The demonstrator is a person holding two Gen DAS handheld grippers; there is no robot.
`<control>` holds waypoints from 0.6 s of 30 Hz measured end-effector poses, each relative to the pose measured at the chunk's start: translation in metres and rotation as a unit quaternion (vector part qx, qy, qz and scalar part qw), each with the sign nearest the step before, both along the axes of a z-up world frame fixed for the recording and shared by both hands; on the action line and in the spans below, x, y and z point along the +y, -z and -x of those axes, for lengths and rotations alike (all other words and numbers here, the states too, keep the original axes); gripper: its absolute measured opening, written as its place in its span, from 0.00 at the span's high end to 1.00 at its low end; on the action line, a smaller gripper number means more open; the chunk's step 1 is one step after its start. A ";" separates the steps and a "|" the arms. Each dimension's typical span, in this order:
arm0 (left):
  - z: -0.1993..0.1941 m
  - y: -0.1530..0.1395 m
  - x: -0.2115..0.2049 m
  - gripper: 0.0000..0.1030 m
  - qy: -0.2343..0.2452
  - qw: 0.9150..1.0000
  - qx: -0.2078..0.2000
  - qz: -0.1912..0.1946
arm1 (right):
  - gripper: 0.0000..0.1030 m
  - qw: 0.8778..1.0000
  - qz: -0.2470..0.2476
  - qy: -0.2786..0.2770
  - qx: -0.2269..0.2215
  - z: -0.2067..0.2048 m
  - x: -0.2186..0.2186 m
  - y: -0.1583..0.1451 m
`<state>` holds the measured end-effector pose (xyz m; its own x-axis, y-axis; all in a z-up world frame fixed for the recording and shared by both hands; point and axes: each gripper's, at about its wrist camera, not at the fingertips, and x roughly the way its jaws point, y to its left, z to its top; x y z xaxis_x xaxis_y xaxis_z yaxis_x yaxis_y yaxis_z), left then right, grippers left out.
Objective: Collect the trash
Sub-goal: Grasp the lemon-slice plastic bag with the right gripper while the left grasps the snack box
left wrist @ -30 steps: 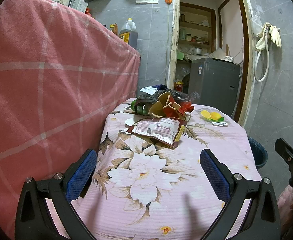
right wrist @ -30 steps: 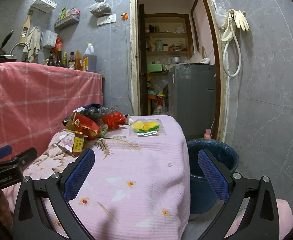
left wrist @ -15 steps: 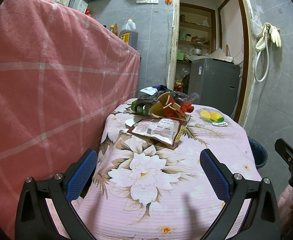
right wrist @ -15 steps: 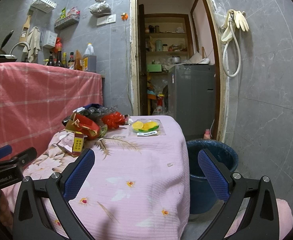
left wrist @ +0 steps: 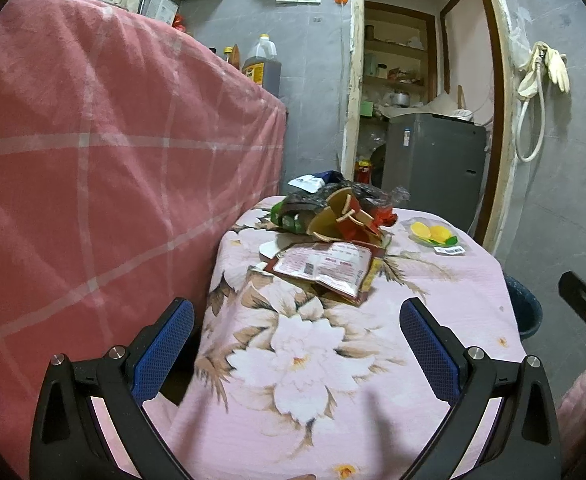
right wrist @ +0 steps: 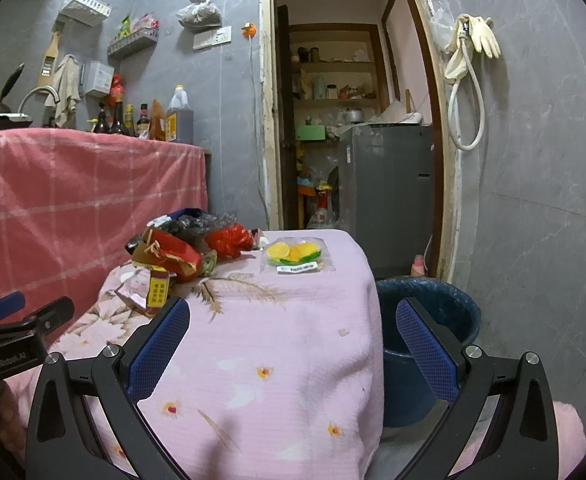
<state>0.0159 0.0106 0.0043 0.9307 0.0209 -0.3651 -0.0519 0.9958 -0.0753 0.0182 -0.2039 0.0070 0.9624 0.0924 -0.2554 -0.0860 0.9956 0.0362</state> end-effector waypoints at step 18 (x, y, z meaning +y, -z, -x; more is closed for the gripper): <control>-0.076 -0.011 -0.009 0.02 0.039 0.997 0.070 0.018 | 0.00 0.997 0.007 -0.058 0.041 -0.098 -0.019 -0.028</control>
<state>0.0921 0.0012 0.0153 0.8689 -0.0647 -0.4908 0.0128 0.9940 -0.1084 0.1157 -0.2226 0.0354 0.9215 0.1980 -0.3342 -0.1981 0.9796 0.0340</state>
